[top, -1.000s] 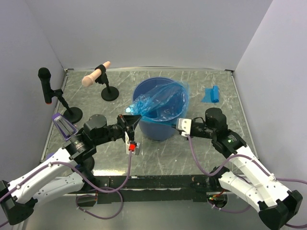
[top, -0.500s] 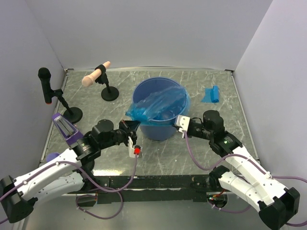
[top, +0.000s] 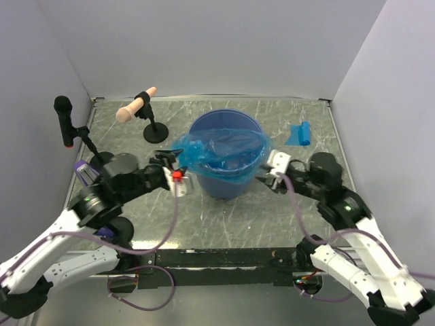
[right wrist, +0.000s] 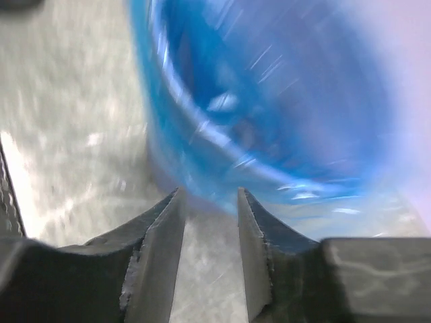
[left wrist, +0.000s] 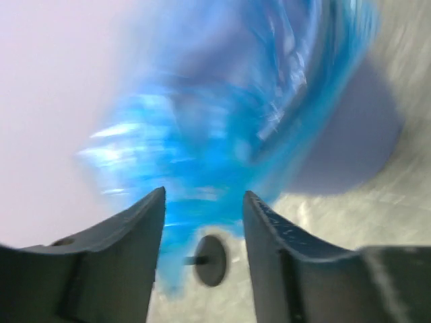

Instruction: Put the trash bags into the trash bin

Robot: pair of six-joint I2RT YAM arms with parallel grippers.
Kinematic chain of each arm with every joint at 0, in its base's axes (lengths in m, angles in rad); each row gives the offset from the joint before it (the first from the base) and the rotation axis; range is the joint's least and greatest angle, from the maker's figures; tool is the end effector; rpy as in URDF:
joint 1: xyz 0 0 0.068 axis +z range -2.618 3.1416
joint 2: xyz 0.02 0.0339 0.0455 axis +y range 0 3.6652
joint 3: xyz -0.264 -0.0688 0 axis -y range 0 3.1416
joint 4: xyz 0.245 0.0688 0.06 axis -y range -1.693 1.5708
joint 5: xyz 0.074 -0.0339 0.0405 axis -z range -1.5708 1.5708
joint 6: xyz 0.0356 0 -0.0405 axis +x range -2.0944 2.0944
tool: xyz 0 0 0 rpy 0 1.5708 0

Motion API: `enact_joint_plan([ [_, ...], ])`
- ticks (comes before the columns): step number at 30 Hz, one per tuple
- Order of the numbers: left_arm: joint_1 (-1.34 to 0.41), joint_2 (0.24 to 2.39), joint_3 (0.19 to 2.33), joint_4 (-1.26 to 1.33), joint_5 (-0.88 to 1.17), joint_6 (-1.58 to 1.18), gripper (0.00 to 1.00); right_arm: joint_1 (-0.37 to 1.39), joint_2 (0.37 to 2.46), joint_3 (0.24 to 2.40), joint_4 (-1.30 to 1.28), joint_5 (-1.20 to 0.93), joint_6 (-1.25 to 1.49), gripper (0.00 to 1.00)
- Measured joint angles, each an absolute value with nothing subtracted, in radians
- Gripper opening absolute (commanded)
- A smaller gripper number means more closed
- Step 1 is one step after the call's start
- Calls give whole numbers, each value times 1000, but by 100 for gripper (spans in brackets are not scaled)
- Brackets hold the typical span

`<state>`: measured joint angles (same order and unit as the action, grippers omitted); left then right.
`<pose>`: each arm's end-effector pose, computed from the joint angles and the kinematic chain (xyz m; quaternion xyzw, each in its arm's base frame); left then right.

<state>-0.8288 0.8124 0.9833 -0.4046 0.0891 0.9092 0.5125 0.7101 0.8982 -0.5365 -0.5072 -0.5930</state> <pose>0.1167 -0.1320 0.3806 0.6165 0.4850 -0.0100 0.6201 0.1206 0.0877 0.3545 -0.5388 0.5991 0.1829 0.5633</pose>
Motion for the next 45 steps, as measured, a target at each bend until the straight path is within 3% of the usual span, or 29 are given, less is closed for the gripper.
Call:
enact_joint_plan([
  [3,-829,774,1064,-463,118,753,63,513,673,991,-539,-488,-521,50],
  [7,-828,789,1105,-512,142,607,74,513,666,1048,-502,-429,-435,67],
  [12,-809,864,1092,-517,132,455,76,505,765,1056,-476,-310,-382,69],
  [20,-543,1008,1155,-480,158,231,73,447,913,1085,-465,-233,-337,66],
  [27,-496,1020,1167,-453,303,142,68,371,956,1115,-464,-275,-329,45],
  [31,-494,1031,1168,-457,422,122,60,339,1009,1138,-469,-325,-316,34],
  [34,-493,1042,1168,-463,492,105,44,327,1029,1145,-474,-363,-312,21],
  [37,-486,1054,1168,-461,536,82,24,322,1037,1151,-482,-402,-315,7],
  [39,-467,1073,1169,-459,571,68,1,315,1048,1166,-491,-430,-316,0],
  [45,-407,1176,1250,-481,600,46,1,276,1071,1186,-486,-479,-330,0],
])
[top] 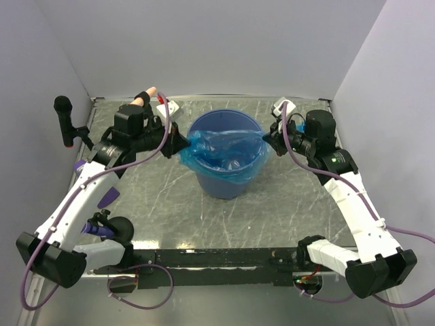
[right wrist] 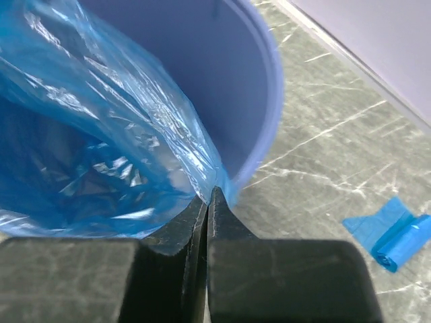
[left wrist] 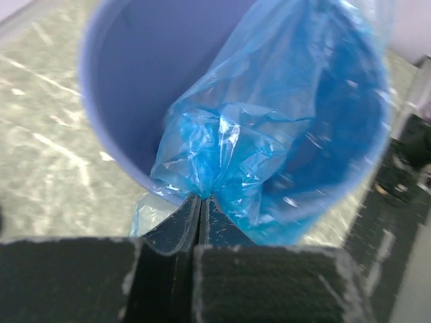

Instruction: Put the trash bags into the trash bin

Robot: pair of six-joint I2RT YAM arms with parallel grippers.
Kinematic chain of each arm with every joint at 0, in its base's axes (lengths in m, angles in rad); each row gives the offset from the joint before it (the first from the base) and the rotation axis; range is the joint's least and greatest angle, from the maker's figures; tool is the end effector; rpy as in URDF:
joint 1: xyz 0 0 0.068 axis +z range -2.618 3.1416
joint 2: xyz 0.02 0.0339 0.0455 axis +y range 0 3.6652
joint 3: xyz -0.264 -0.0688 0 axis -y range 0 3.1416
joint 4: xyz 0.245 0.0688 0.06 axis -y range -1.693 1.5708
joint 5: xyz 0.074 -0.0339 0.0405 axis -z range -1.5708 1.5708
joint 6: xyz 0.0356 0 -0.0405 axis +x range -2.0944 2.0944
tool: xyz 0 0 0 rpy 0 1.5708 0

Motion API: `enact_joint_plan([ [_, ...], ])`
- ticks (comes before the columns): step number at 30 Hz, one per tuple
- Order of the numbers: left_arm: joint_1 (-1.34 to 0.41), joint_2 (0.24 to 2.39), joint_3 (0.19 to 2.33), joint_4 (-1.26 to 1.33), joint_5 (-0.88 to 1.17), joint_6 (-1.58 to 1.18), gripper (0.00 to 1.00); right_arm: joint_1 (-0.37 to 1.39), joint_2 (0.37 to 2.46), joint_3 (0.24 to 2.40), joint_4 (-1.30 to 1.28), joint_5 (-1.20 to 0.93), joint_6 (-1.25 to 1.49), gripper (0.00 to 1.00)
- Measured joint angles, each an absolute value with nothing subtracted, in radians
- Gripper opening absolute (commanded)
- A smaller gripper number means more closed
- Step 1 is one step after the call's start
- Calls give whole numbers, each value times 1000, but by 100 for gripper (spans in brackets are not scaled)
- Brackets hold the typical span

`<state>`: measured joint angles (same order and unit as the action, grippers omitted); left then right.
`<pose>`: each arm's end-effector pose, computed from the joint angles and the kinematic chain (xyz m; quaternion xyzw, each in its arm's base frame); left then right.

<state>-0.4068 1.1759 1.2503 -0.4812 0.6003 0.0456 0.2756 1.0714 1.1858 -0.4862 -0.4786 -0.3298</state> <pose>0.2246 -0.1187 0.3943 0.3374 0.7412 -0.3373 0.4722 0.2154 0.0780 0.3945 -0.3668 0.7258 0.1808 0.5532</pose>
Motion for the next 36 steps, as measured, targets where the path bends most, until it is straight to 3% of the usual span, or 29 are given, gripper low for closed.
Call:
enact_joint_plan([
  [18,-398,1309,1279,-287,240,224,1,197,1311,1300,-341,-482,-319,0],
  [32,-364,1259,1274,-276,358,197,1,134,1353,1338,-314,-524,-211,0],
  [34,-334,1250,1280,-299,431,207,18,129,1341,1324,-294,-551,-189,0],
  [36,-304,1255,1314,-364,525,250,44,124,1322,1307,-270,-580,-165,0],
])
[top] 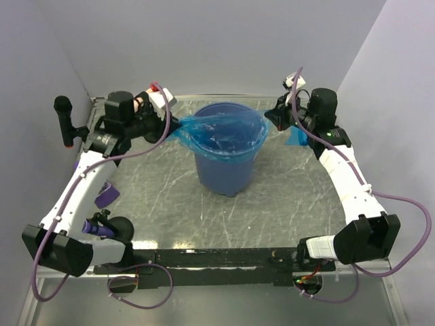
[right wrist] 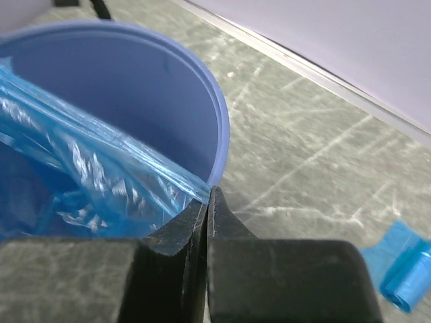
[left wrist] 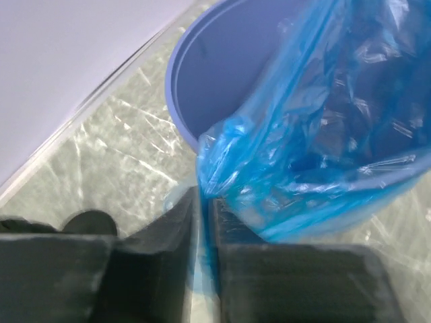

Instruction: Put the trash bags into the trash bin

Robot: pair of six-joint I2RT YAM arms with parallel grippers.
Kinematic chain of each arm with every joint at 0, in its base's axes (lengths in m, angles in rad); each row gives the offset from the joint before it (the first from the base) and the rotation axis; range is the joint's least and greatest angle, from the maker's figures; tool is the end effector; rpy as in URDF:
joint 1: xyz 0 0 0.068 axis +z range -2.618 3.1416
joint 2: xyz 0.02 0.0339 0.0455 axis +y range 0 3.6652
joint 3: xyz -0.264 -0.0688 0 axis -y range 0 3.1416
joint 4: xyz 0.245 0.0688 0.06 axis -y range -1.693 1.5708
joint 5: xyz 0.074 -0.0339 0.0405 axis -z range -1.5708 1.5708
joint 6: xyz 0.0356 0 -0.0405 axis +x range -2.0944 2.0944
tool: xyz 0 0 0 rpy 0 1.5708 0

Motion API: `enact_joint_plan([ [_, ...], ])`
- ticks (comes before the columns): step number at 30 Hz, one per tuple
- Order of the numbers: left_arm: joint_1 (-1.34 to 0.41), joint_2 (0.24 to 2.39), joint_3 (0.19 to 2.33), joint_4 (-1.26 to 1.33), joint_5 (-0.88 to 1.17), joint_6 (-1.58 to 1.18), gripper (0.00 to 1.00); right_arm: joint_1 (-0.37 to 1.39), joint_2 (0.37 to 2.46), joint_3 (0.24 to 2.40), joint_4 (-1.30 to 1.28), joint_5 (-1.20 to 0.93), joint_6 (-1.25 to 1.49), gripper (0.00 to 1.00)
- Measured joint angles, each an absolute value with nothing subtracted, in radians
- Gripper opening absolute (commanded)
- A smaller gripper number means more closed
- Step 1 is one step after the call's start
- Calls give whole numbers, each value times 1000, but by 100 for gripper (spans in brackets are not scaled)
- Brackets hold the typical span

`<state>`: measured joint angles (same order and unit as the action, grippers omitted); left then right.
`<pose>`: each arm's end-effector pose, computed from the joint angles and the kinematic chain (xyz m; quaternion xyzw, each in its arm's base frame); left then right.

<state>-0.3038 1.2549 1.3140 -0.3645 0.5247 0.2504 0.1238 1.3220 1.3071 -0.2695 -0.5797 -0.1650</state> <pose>0.2609 -0.1005 0.4073 0.3606 0.7072 -0.2243 0.5653 0.2958 0.0565 0.3966 -0.2800 0.7342 0.2168 0.5793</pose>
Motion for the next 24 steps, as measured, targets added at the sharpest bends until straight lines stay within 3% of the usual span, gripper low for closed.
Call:
enact_joint_plan([
  [2,-287,1278,1380,-446,601,302,57,120,1309,1303,-252,-603,-145,0],
  [5,-284,1335,1505,-531,696,328,63,119,1301,1303,-218,-627,-121,0],
  [15,-393,1484,1624,-407,752,157,66,117,1298,1293,-131,-648,-48,0],
  [20,-512,1585,1700,-435,696,177,59,117,1296,1288,-118,-648,-41,0],
  [24,-544,1671,1807,-511,647,218,38,117,1288,1277,-114,-644,-41,0],
])
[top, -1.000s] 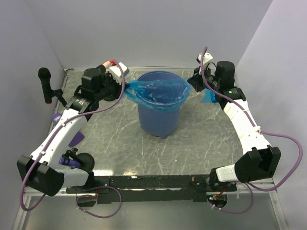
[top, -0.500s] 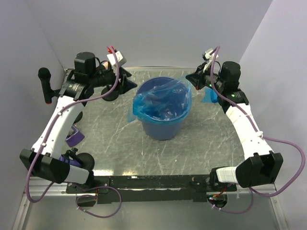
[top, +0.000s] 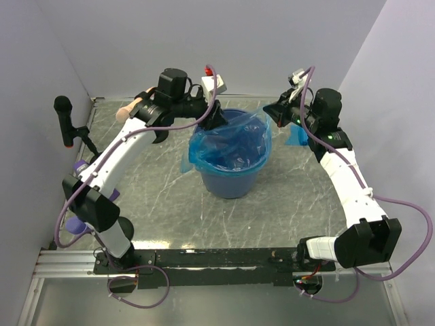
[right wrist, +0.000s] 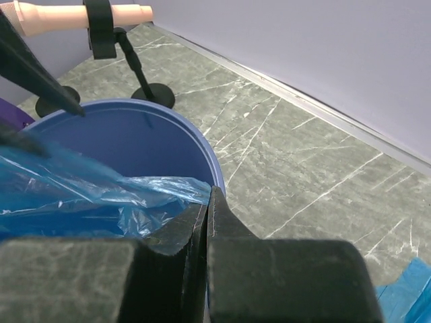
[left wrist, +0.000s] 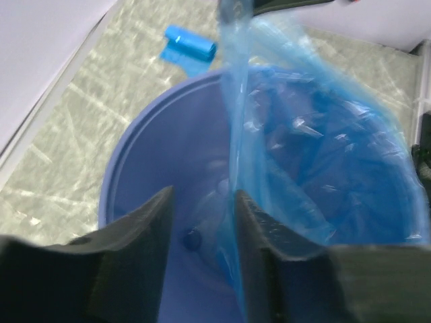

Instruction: Put the trash bags into the trash bin

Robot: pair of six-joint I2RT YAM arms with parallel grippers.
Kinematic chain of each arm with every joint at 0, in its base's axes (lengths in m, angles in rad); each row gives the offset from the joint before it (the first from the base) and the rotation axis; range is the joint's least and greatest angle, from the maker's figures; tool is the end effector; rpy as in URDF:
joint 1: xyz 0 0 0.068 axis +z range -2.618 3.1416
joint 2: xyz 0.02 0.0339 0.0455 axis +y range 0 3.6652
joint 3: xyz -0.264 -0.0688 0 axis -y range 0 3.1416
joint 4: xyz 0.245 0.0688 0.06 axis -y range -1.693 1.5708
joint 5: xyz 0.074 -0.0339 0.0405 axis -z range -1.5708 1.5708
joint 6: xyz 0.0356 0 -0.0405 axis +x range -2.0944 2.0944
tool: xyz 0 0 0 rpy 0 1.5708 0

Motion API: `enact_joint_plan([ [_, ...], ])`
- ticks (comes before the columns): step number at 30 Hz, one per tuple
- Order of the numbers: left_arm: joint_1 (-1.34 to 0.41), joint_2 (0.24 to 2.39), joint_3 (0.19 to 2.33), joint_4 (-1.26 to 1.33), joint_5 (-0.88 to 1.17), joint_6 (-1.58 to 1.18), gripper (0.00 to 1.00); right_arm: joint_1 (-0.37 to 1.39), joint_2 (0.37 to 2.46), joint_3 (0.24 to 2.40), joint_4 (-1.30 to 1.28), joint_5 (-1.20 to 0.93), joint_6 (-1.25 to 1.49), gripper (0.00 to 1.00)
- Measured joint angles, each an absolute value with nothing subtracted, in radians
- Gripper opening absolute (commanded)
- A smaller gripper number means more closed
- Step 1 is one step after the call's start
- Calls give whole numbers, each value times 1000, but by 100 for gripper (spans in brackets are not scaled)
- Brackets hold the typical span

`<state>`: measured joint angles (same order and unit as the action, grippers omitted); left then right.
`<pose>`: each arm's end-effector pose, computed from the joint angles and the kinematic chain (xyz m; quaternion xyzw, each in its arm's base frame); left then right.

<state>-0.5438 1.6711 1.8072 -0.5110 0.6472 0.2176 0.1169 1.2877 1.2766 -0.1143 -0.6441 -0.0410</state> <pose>0.3109 -0.2131 0.4314 0.4574 0.6610 -0.3460 0.4840 0.2891 0.0555 0.4115 -0.2648 0.6927 0.2610 0.6179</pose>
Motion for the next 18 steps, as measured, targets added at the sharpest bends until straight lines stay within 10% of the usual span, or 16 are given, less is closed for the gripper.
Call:
enact_joint_plan([
  [5,-542,1708,1856,-606,596,271,1,117,1274,1267,-114,-635,-46,0],
  [18,-549,1673,1832,-594,347,415,1,117,1335,1269,-150,-622,-97,0],
])
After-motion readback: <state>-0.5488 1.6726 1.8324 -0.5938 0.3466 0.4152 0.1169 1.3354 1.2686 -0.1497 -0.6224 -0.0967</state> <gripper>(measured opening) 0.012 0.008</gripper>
